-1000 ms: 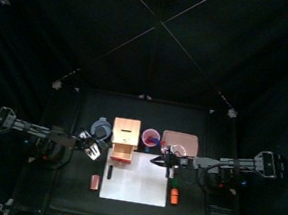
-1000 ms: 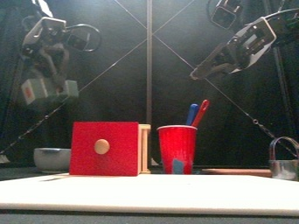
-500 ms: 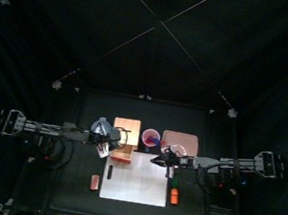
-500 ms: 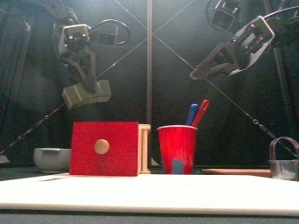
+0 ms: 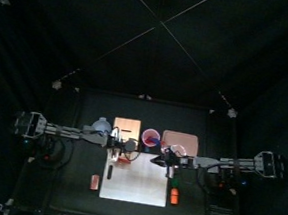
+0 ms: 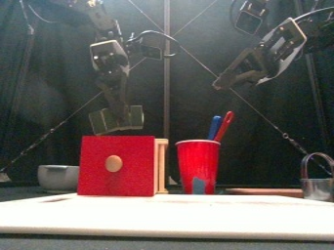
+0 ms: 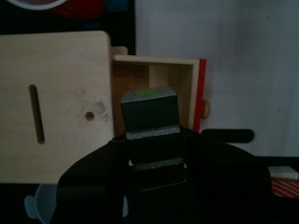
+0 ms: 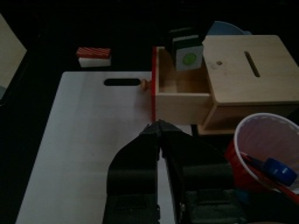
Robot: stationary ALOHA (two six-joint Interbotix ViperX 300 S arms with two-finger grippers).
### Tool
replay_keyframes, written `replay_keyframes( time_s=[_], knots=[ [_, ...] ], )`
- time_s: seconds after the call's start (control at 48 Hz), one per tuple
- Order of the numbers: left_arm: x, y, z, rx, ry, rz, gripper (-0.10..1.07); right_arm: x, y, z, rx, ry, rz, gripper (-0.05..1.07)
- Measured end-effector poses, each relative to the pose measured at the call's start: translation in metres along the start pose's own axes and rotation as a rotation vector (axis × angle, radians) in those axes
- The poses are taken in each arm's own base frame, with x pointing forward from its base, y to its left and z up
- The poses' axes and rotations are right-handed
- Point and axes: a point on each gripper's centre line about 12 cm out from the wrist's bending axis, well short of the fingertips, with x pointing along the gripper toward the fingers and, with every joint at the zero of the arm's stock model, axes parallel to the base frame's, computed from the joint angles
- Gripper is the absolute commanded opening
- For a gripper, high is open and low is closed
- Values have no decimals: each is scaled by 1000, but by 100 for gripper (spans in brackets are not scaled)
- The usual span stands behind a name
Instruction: Drop sushi roll into open drawer
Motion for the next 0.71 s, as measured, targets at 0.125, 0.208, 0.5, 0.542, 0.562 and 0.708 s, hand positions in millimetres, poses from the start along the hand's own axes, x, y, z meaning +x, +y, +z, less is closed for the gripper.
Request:
replay_keyframes(
  time_s=[0.125, 0.208, 0.5, 0.542, 0.562, 0.708],
  knots=[
    [13, -2, 2, 23, 22, -6, 69, 0, 0, 0, 6, 0, -1, 3],
    [19, -4, 4, 35, 28, -11, 69, 0, 0, 0, 6, -2, -1, 3],
    [21, -8, 8, 48, 20, -19, 80, 0, -1, 0, 32, 1, -4, 3],
    [21, -9, 8, 46, 21, -21, 84, 0, -1, 0, 32, 1, -4, 3],
    [21, -9, 8, 48, 21, -22, 86, 0, 0, 0, 33, 1, -3, 3],
    [21, -10, 9, 47, 18, -22, 102, 0, -1, 0, 35, 1, -5, 3]
  ],
)
